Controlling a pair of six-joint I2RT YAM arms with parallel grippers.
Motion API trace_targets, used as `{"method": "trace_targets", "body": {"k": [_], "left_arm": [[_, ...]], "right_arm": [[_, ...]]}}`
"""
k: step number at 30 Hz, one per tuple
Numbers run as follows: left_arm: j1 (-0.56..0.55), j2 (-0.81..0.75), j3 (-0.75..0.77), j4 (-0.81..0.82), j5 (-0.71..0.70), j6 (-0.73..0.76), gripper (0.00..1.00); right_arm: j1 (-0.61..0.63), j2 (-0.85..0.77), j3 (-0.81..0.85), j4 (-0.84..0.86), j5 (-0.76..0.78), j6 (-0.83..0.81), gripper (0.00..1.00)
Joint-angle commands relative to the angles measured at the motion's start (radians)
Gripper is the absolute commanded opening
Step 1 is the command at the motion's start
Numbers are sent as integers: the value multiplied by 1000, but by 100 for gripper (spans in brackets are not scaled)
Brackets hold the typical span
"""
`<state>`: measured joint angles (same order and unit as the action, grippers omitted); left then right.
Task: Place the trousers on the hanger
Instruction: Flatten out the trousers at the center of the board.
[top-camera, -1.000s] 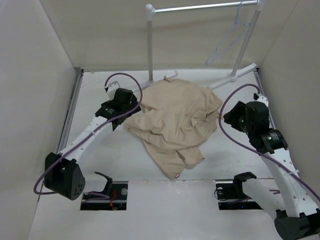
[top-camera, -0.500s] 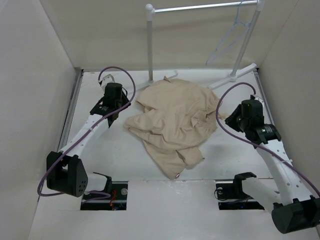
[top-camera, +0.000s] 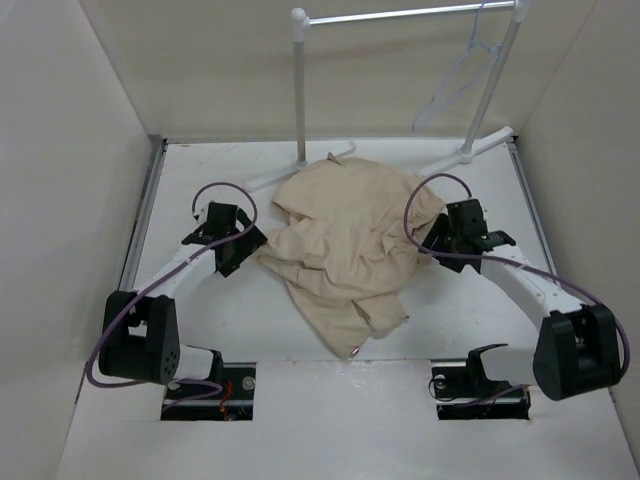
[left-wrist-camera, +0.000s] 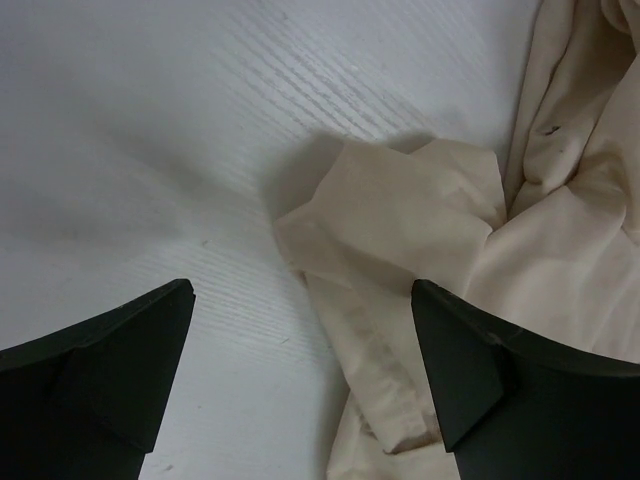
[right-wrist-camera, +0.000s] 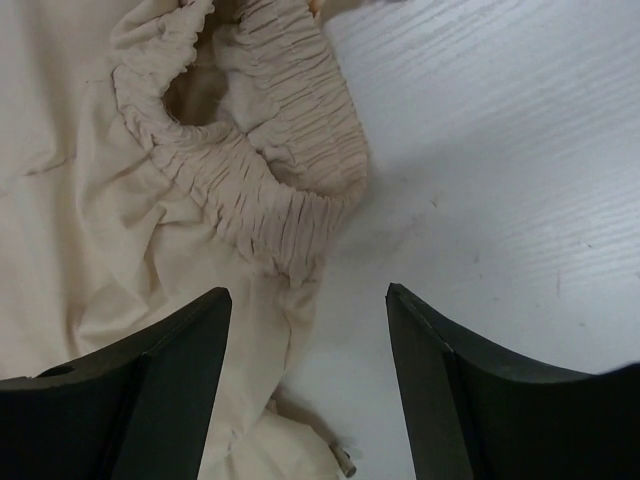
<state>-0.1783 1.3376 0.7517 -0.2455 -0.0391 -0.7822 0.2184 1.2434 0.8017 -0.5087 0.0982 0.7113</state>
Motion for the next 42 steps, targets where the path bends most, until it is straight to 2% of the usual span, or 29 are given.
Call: {"method": "trace_targets", "body": {"k": [1, 4, 6, 7, 9, 10, 12, 14, 17, 21, 24, 26, 29, 32, 34, 37, 39, 42], "left_arm": [[6, 55, -20, 138, 47, -106, 91], [7, 127, -29, 224, 68, -155, 82], [6, 164, -25, 261, 74, -169, 66], [4, 178, -22, 270, 70, -173, 53], [10, 187, -14, 279, 65, -190, 30], [21, 173, -12, 279, 56, -199, 21], [43, 111, 11, 264, 33, -206, 11], [67, 20, 66, 218, 15, -193, 9], [118, -99, 249, 86, 7, -135, 9], [119, -147, 605, -125, -8, -42, 9], [41, -153, 814, -308, -77, 23, 12], [-34, -176, 876, -421, -178, 76, 17], [-163, -244, 815, -564, -361, 112, 28], [-281, -348, 596, -699, -572, 81, 32], [-309, -409, 441, -768, -631, -15, 42], [-240, -427, 270, -732, -586, -68, 64], [-179, -394, 191, -628, -507, -61, 71], [-58, -326, 100, -371, -342, -69, 73]], "right_arm": [[11, 75, 40, 134, -35, 16, 68], [11, 146, 51, 148, -57, 34, 62], [11, 180, 51, 156, -67, 50, 55], [11, 191, 51, 163, -72, 53, 46], [11, 199, 54, 185, -80, 62, 22], [11, 188, 57, 196, -80, 71, 13], [11, 138, 60, 219, -69, 85, 5], [11, 49, 70, 233, -55, 93, 3], [11, -83, 105, 205, -41, 94, 2], [-10, -247, 195, 138, -35, 97, 2], [-35, -341, 240, 98, -35, 97, 2], [-52, -384, 234, 79, -37, 93, 3], [-86, -427, 160, 53, -40, 99, 3], [-154, -467, 45, 20, -41, 109, 2], [-231, -473, -10, -16, -58, 108, 2], [-313, -457, -59, -33, -103, 91, 2], [-319, -437, -58, -25, -100, 89, 2], [-282, -398, -19, -14, -98, 85, 2]]}}
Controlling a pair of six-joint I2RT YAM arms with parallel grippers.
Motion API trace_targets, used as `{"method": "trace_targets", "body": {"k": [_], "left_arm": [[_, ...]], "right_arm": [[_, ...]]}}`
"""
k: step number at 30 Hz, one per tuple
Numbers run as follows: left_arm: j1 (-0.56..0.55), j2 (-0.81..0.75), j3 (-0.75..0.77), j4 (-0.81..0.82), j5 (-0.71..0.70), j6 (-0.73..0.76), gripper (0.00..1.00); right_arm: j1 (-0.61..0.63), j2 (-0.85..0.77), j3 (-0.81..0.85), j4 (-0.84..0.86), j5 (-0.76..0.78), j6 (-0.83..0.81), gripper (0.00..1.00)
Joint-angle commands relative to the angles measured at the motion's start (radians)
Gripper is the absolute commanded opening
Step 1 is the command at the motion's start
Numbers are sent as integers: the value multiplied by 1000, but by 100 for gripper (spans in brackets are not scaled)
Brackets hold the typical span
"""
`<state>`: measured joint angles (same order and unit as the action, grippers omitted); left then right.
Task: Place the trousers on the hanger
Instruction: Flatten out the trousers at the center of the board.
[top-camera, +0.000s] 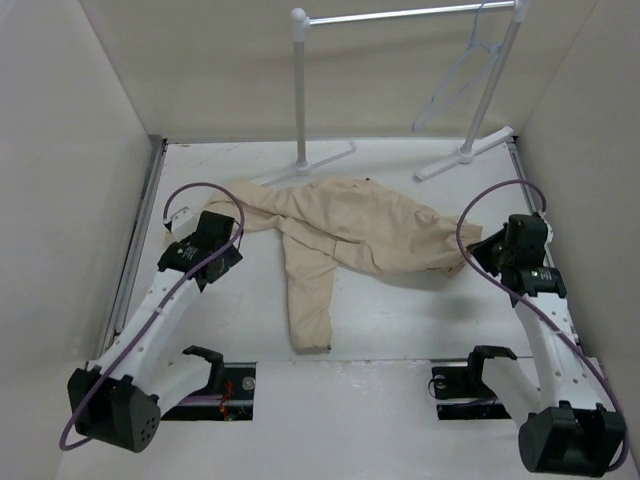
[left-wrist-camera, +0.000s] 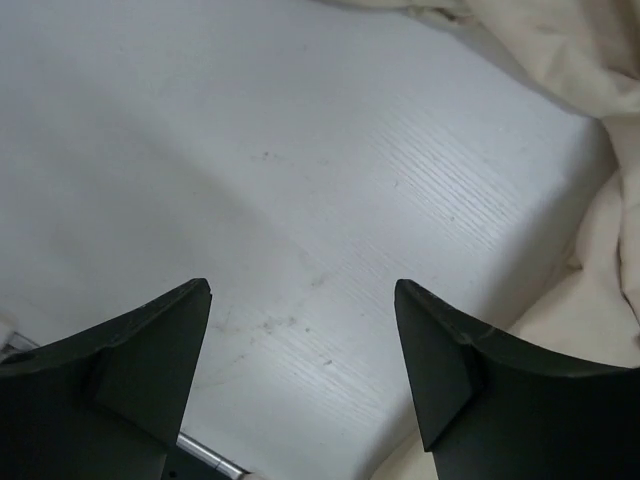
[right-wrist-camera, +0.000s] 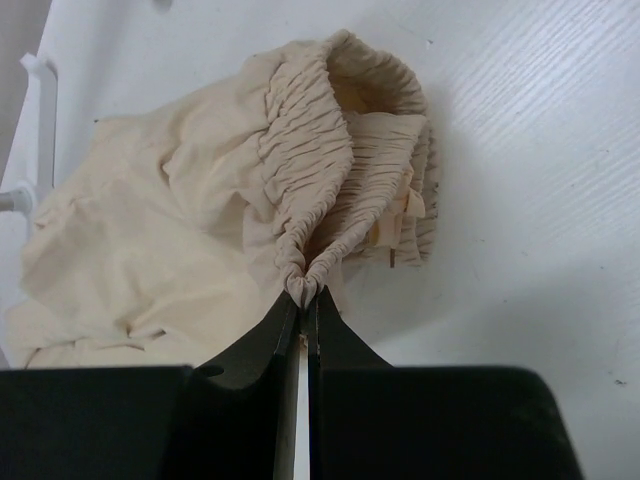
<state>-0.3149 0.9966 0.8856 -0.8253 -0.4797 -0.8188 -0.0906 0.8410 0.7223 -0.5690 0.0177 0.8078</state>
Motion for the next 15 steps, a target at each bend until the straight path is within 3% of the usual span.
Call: {"method": "trace_targets", "body": {"k": [1, 8, 15], "left_arm": [[128, 52, -49, 304, 154, -37, 73], [322, 341, -28, 698, 279, -92, 66], [426, 510, 41, 787, 302, -105, 59]], "right_arm": [[45, 15, 71, 44, -15, -10, 2], [113, -5, 75, 23, 22, -35, 3], [156, -34, 48, 12, 18, -30, 3]]}}
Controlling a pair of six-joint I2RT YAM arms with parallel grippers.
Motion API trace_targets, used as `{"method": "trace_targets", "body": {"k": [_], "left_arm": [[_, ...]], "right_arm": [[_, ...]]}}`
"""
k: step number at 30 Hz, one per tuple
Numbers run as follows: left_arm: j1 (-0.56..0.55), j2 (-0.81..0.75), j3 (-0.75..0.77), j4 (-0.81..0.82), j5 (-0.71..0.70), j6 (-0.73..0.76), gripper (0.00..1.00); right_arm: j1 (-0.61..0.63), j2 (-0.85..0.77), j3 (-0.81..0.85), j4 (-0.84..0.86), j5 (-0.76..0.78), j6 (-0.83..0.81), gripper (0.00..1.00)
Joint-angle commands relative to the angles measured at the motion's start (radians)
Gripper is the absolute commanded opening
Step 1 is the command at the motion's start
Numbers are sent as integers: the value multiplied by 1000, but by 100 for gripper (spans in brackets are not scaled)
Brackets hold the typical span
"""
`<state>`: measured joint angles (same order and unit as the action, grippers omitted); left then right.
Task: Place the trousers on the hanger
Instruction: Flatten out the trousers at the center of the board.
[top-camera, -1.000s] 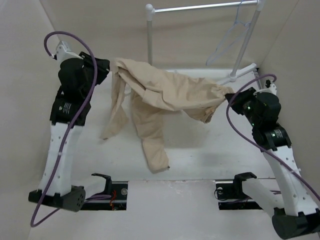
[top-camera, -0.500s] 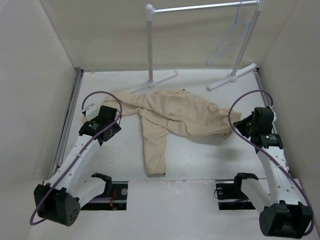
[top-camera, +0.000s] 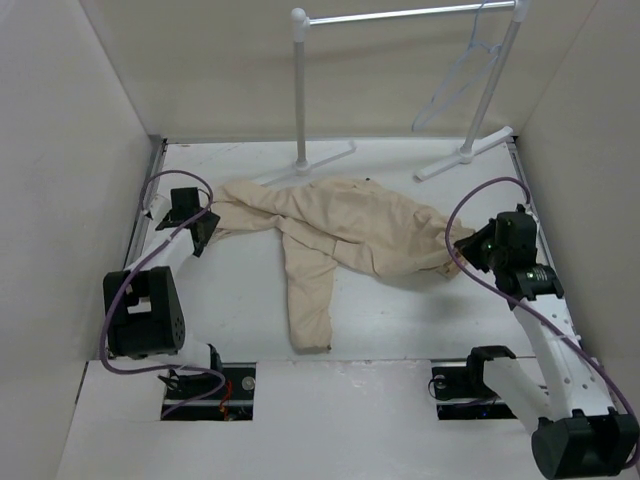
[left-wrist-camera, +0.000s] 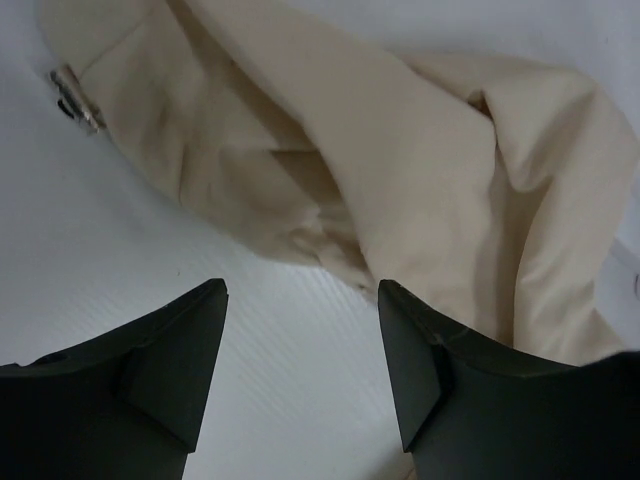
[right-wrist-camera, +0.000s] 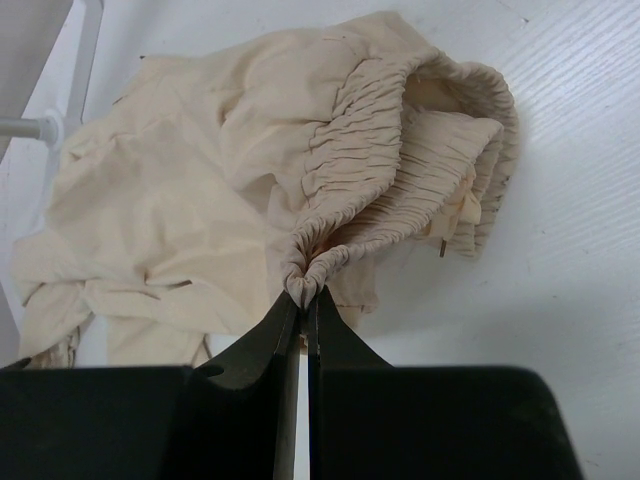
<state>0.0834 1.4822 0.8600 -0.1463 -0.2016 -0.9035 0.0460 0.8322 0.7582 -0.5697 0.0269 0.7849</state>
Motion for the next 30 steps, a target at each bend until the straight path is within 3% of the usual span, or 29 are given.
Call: {"method": "trace_targets", "body": {"k": [1, 5, 7, 12, 13, 16, 23, 26, 30], "left_arm": [[32, 47, 80, 119, 30, -20, 59], [40, 130, 138, 181, 63, -20, 58], [46, 182, 175, 183, 70, -18, 53], [80, 270, 282, 151, 117, -34, 12], [85, 268, 319, 128, 137, -50, 8], [83, 248, 501, 55, 166, -64, 4], [101, 178, 1009, -186, 179, -71, 3], [153, 63, 1001, -225, 163, -100, 4], [261, -179, 689, -239, 143, -136, 5]], "right_arm": [[22, -28, 6, 13, 8, -7, 3], [28, -39, -13, 16, 4, -6, 3], [27, -41, -20, 18, 4, -6, 3], [16, -9, 22, 36, 2, -3, 3], [15, 11, 51, 45, 2, 2, 3], [21, 103, 192, 92, 1, 20, 2], [76, 242, 698, 90, -13, 25, 2], [73, 203, 817, 50, -13, 19, 2], [7, 41, 686, -22, -9, 27, 2]]}}
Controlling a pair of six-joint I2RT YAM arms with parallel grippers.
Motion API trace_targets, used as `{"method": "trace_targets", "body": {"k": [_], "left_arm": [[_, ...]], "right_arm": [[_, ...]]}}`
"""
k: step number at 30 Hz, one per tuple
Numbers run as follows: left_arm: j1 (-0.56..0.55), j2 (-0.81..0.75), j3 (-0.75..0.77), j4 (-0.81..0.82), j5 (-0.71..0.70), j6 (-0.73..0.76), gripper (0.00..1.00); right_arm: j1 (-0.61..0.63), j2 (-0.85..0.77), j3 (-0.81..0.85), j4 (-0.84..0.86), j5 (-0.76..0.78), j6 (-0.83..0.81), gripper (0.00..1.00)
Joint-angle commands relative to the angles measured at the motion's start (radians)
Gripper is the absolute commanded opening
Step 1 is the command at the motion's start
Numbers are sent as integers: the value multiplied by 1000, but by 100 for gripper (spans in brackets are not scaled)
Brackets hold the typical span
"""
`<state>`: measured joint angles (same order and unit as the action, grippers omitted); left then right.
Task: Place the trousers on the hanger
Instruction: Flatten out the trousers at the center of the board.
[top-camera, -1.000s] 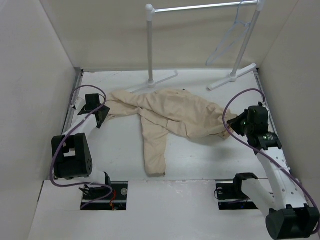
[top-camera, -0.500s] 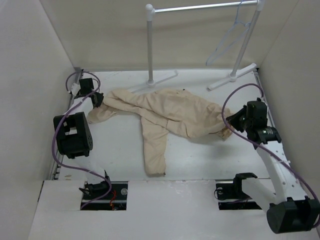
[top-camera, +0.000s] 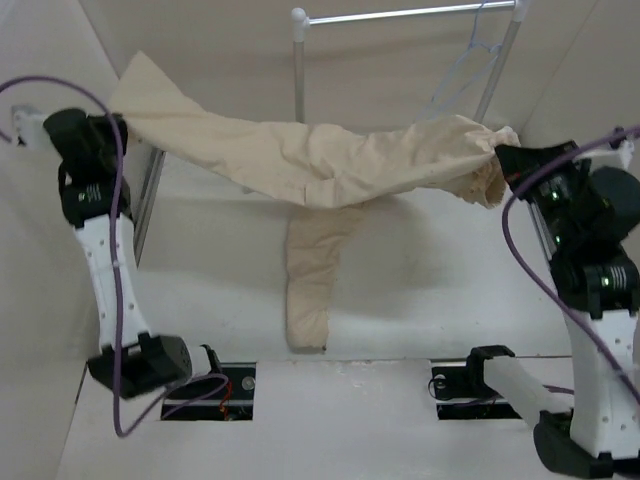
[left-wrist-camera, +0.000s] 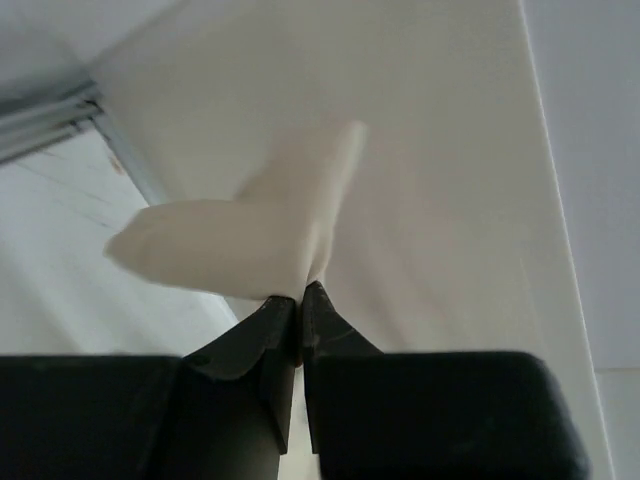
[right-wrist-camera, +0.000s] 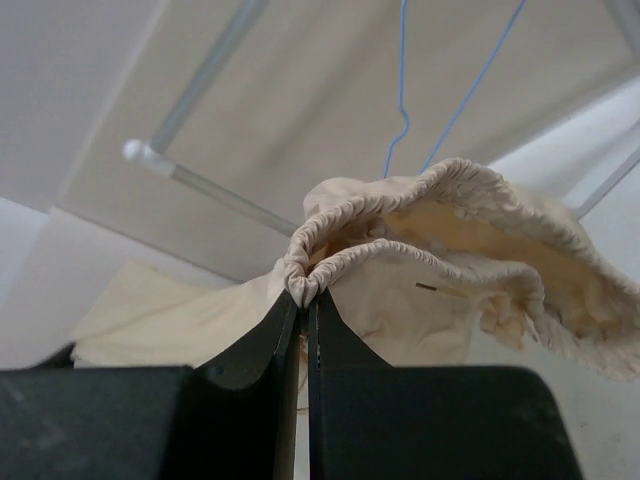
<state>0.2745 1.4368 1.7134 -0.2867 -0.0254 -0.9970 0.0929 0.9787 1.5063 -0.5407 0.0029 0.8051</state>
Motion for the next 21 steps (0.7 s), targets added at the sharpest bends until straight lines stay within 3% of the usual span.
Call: {"method": "trace_targets", "body": {"k": [1, 6, 9, 12, 15, 18, 21], "left_arm": [[94, -195, -272, -114, -36, -51, 5], [139, -416, -682, -325, -130, -49, 4], [49, -460, -800, -442, -234, -37, 5], [16, -513, -894, -509, -242, -37, 8], [-5, -547, -923, -548, -261, 9, 28], [-69, -533, -839, -523, -297, 53, 49], [-274, -399, -712, -402, -304, 66, 51]], "right_arm": [[-54, -156, -139, -70, 29, 9, 1], [-109, -337, -466, -218, 78, 48, 0], [-118, -361, -552, -266, 176, 36, 0], [-123, -356, -578, -275, 258, -12, 0], [-118, -350, -586, -274, 318, -43, 0], [-118, -330, -586, -260, 325, -58, 0], [-112, -287, -601, -245, 287, -69, 0]]}}
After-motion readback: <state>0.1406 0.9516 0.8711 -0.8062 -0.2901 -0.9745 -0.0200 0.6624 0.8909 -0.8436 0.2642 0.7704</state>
